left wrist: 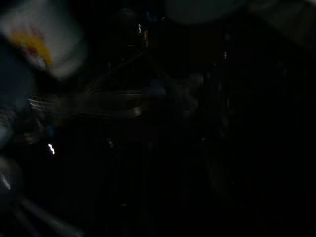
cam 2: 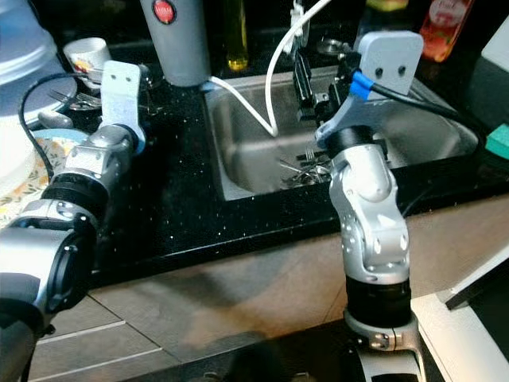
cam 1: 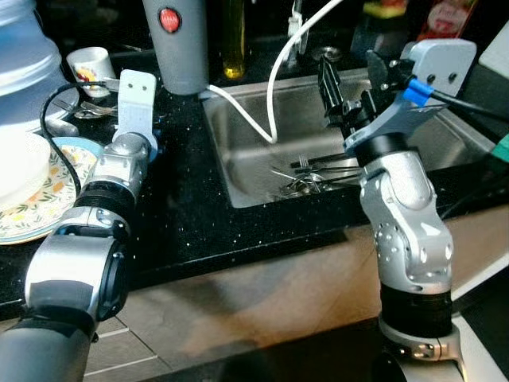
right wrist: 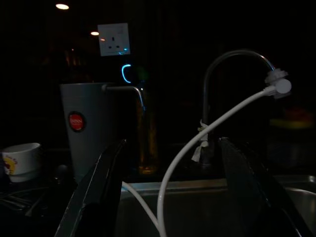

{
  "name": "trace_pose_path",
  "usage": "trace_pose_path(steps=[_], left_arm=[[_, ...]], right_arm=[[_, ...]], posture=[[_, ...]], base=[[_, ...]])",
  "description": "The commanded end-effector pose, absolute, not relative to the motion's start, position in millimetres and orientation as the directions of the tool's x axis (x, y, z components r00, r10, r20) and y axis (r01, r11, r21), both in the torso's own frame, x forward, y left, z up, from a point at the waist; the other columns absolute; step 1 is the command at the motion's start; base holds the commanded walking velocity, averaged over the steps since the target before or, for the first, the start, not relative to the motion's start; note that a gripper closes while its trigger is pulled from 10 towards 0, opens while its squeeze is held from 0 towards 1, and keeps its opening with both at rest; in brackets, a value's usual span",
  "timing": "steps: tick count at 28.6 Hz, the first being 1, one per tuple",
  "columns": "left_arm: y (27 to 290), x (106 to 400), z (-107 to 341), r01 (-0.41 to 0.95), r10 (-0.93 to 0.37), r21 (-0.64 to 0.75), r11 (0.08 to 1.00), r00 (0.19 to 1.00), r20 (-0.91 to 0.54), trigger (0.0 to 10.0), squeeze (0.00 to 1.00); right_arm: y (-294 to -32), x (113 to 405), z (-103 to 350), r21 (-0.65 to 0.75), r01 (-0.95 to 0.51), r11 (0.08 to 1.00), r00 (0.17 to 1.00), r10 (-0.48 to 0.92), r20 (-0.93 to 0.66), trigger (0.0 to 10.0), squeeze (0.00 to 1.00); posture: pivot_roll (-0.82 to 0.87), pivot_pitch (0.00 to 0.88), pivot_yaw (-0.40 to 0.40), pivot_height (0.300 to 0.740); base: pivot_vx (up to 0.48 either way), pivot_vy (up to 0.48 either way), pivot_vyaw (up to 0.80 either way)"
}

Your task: Kitchen organization

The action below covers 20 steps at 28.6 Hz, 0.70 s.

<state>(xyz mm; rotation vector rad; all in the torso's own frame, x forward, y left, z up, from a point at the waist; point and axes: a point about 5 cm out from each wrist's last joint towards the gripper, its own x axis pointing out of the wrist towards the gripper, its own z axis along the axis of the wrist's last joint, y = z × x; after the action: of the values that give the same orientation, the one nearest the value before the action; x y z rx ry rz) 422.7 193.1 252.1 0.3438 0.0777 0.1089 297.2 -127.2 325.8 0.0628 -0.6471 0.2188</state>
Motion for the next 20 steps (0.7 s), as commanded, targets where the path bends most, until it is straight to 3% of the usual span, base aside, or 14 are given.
trace_pose_path(steps=[1,6,8,11,13,16,20], left_arm=[[198.4,422.8,272.3,-0.126,0.117,0.399,0.908,0.992,0.046,10.0,0.00],[182.4,411.7,311.4,-0.120,-0.005,0.325,0.938,0.933,0.360,10.0,0.00],[172.4,394.3,326.8,-0.002,-0.108,0.223,0.975,0.870,0.481,10.0,0.00],[172.4,394.3,326.8,-0.002,-0.108,0.223,0.975,0.870,0.481,10.0,0.00],[162.2,380.3,328.6,0.092,-0.168,0.169,0.981,0.836,0.522,10.0,0.00],[144.6,358.2,323.6,0.170,-0.242,0.176,0.970,0.783,0.573,10.0,0.00],[135.5,346.1,310.7,0.181,-0.228,0.139,0.974,0.780,0.582,10.0,0.00]], right_arm=[[-128.4,294.2,323.0,-0.004,-0.223,0.975,0.782,0.181,0.596,10.0,0.00],[-140.3,295.9,318.6,0.023,-0.173,0.985,0.795,0.126,0.593,10.0,0.00],[-145.8,296.9,319.1,0.016,-0.146,0.989,0.794,0.108,0.598,10.0,0.00],[-145.8,296.9,319.1,0.016,-0.146,0.989,0.794,0.108,0.598,10.0,0.00],[-149.0,298.6,317.6,0.012,-0.132,0.991,0.797,0.099,0.596,10.0,0.00],[-154.3,299.7,313.6,0.020,-0.101,0.995,0.803,0.070,0.592,10.0,0.00],[-159.4,297.9,309.6,0.031,-0.065,0.997,0.809,0.034,0.587,10.0,0.00]], posture=[[-0.05,0.183,0.050,0.740],[-0.03,0.136,0.036,0.740],[-0.01,0.087,0.026,0.740],[-0.01,0.087,0.026,0.740],[0.00,0.024,0.013,0.740],[0.00,0.000,0.008,0.740],[0.00,0.000,0.006,0.740]], base=[[0.000,0.000,0.00],[0.000,0.000,0.00],[0.000,0.000,0.00],[0.000,0.000,0.00],[0.000,0.000,0.00],[0.000,0.000,0.00],[0.000,0.000,0.00]])
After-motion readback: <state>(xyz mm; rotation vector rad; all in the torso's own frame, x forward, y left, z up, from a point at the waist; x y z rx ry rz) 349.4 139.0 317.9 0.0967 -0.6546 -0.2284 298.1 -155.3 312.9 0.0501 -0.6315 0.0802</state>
